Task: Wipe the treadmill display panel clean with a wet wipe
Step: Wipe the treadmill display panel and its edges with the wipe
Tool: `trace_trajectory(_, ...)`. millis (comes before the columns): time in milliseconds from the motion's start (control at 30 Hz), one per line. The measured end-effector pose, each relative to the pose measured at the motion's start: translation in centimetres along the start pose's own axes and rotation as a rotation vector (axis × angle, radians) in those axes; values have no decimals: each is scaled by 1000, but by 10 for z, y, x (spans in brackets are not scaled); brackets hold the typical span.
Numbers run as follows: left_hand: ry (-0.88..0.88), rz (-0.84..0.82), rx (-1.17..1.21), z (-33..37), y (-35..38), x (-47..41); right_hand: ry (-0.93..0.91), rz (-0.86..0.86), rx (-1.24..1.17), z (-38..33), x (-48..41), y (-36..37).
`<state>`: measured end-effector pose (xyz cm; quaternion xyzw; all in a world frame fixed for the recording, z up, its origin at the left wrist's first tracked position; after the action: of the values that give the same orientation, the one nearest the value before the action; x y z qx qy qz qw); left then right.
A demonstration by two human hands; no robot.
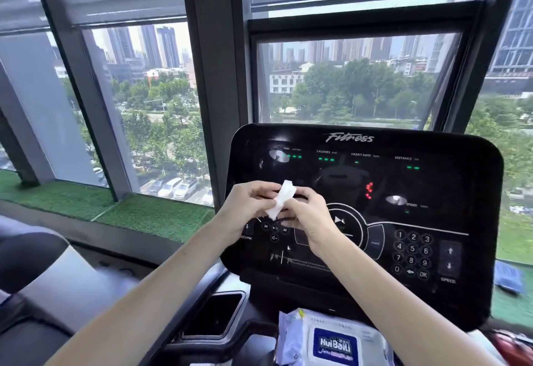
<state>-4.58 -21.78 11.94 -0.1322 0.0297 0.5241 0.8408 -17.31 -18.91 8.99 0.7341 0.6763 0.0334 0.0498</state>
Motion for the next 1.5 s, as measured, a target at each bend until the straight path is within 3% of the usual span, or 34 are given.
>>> trace_trajectory(100, -44, 11, 161, -4, 12, -1, 1, 34, 11, 3, 4, -18)
trace_trajectory(200, -211, 72, 532, -26, 22, -4, 13, 59, -45, 7, 7, -35)
trace_trajectory(267, -317, 71, 631, -39, 32, -2, 15, 39, -50, 9, 9, -41)
trace_trajectory(467, -405, -75, 481, -45, 59, 1, -1, -48, 29, 8, 14, -45)
trace_trajectory(633, -554, 254, 532, -63, 27, -5, -188, 105, 493, -3, 12, -58)
trace_trajectory(700, -433, 529, 349, -52, -21, -16, -258, 115, 721, -9, 13, -54)
trace_trajectory(767, -165, 814, -45, -13, -65, -25, -369, 118, 1011, -19, 14, -44)
trace_trajectory(867, 109, 976, -590, 35, -74, -41, -514, 69, 1362, -26, 6, -21)
trace_trajectory(967, 174, 875, -826, 25, -54, -64, -537, 77, 1505, -24, -8, -9)
trace_trajectory(1167, 372, 560, -960, -20, -2, -67, -542, 86, 1673, -18, -21, -2)
trace_trajectory(1300, 295, 619, -819, -25, -31, -73, -580, 105, 1687, -18, -23, 1)
trace_trajectory(1433, 472, 444, -979, -18, -9, -76, -621, 107, 1700, -20, -26, 11)
trace_trajectory(1500, 413, 510, -893, -24, -26, -83, -627, 131, 1712, -22, -29, 12)
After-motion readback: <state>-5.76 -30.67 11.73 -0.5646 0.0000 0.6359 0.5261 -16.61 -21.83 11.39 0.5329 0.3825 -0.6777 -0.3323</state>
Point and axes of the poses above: each hand's wrist, its own x-axis away from the middle knuckle, its own y-axis out of the palm, z = x × y, the point moved 8 cm from there along -x, towards the middle knuckle, and after that the axes turned 7 degrees about -z, right-handed, at the moved point
